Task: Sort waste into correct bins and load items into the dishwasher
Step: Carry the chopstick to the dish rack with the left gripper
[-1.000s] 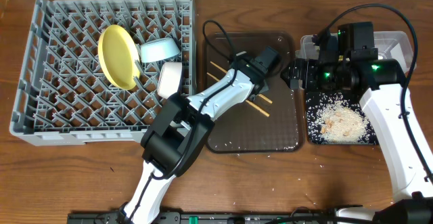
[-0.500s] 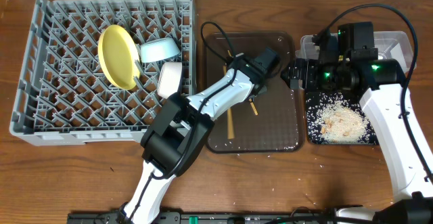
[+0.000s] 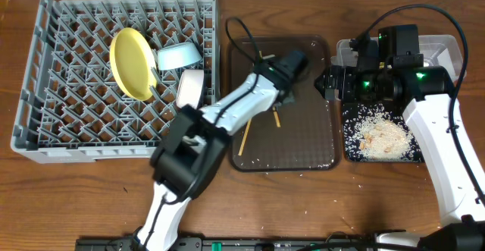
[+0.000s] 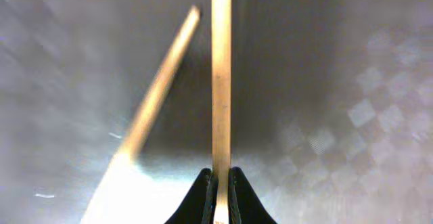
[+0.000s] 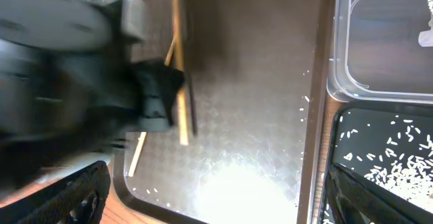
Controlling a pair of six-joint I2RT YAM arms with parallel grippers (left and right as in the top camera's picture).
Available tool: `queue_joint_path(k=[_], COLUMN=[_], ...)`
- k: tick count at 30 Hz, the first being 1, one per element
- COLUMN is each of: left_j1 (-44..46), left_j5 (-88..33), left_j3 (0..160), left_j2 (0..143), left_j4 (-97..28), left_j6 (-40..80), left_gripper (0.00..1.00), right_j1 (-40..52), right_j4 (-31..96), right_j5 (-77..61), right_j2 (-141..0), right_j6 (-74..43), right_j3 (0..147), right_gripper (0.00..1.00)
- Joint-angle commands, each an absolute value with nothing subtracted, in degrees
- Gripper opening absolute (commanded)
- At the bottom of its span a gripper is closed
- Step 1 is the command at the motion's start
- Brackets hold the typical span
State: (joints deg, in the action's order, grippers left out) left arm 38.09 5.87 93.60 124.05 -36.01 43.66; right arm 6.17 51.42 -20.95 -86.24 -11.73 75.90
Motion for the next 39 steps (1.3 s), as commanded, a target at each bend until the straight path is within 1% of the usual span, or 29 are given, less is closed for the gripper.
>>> queue_joint_path(k=[1, 8, 10, 13, 17, 25, 32, 35, 38, 39], left_j1=[35.9, 29.34, 27.16, 24.32, 21.47, 18.81, 18.44, 18.26, 18.0, 17.89], left_j5=[6.04, 11.44, 12.91, 13.17, 13.19, 13.23, 17.3, 17.32, 17.69, 17.67], left_j3=[93.62, 93.62, 93.62, 93.62, 93.58, 93.58, 93.58, 93.58, 93.58, 93.58], left_j2=[115.37, 100.68, 97.47, 95.31, 97.19, 105.16, 111.2, 112.64, 112.97, 112.97], left_j4=[-37.17, -42.81, -43.0, -41.89, -39.72, -30.44, -24.95, -24.49, -24.51, -24.49], left_j6=[29.76, 18.57, 16.03, 9.21, 4.49, 4.51, 4.51, 4.51, 4.51, 4.51], left_gripper=[0.07, 0.07, 0.07, 0.08, 0.08, 0.08, 0.08, 0.12, 0.13, 0.17], right_j1=[6.07, 6.07, 6.07, 6.07, 6.07, 6.07, 6.07, 6.07, 6.07, 6.07], right_j4=[51.48, 51.48, 51.46, 51.48, 51.48, 51.48, 51.48, 51.48, 51.48, 51.48], right_j5=[-20.8, -20.8, -20.8, -20.8, -20.8, -20.8, -20.8, -20.8, -20.8, -20.8], right_j2=[-85.12, -85.12, -85.12, -85.12, -85.12, -85.12, -85.12, -85.12, -85.12, -85.12], right_j6=[-11.73, -11.73, -11.73, -11.73, -11.73, -11.73, -11.73, -11.73, -11.73, -11.75], right_j3=[75.99, 75.99, 75.99, 75.99, 75.99, 75.99, 75.99, 75.99, 75.99, 75.99], right_gripper=[0.99, 0.99, 0.99, 0.99, 0.99, 0.99, 0.99, 0.99, 0.99, 0.99])
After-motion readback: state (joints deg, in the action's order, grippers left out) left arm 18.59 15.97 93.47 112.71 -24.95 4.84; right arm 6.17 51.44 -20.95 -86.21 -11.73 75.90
